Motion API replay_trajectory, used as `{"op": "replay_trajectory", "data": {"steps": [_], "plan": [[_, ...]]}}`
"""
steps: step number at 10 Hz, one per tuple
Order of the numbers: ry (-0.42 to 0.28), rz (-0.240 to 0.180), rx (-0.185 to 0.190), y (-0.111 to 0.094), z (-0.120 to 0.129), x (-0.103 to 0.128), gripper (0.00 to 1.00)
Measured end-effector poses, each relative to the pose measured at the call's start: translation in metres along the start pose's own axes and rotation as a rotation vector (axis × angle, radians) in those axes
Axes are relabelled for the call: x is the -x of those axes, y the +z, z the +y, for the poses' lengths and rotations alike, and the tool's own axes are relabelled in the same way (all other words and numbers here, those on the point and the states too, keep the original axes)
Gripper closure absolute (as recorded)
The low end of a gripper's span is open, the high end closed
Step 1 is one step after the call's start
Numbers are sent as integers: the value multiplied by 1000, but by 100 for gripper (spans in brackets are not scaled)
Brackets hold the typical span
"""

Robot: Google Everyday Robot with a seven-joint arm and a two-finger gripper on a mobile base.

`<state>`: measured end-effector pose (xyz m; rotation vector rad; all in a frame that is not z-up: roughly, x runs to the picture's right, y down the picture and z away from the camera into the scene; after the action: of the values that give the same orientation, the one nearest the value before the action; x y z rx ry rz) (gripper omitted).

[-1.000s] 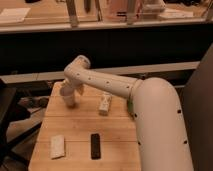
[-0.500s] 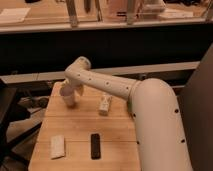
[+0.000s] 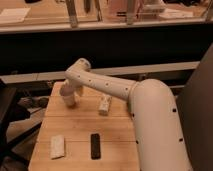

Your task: Pick up the ceramic cup

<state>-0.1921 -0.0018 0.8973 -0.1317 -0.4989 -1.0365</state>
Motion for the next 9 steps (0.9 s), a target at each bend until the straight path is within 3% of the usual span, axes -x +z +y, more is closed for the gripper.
{"op": "replay_trajectory", "data": {"steps": [9], "plan": [[17,-5,-14,14,4,6,20]]}}
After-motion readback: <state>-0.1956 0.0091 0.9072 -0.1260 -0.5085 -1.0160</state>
